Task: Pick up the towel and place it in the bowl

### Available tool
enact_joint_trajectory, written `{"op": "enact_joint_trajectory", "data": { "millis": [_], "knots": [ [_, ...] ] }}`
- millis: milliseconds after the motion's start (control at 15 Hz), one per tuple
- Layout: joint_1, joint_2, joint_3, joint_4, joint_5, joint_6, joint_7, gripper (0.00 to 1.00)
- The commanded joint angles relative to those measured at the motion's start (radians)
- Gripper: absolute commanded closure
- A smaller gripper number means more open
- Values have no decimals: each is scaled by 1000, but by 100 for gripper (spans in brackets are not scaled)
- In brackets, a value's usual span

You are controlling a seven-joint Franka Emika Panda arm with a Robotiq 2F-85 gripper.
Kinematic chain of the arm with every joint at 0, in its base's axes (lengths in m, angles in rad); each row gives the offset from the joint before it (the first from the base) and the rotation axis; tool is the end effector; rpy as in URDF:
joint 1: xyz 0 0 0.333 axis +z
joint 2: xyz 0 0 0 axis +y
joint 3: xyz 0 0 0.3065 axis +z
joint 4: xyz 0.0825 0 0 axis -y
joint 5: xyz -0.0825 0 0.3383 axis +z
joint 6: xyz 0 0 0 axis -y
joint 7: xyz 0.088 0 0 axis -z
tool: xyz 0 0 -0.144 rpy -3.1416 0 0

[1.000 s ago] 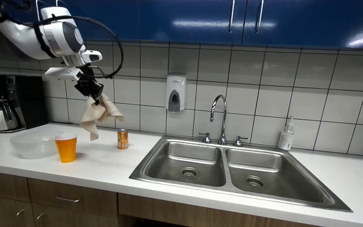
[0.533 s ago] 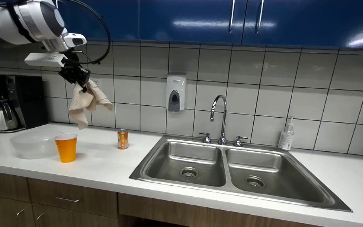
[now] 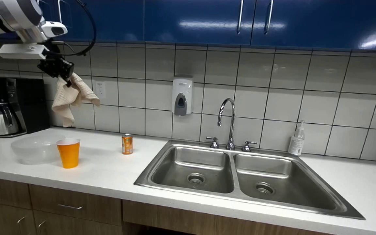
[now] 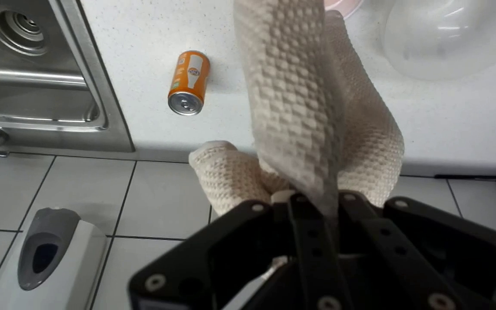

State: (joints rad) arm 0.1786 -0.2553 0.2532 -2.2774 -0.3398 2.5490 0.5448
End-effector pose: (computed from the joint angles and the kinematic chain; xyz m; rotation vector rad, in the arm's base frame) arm 0.4460 0.2097 0.4933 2.9523 0.1913 0.9099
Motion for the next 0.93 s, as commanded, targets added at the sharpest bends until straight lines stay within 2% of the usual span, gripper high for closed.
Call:
{"op": "enact_joint_trajectory", "data": {
  "millis": [0,867],
  "knots": [
    [-19,-15,56,-5,-18,-13,-24,99],
    [12,66,220,89,-133,-48,28,99]
  ]
}}
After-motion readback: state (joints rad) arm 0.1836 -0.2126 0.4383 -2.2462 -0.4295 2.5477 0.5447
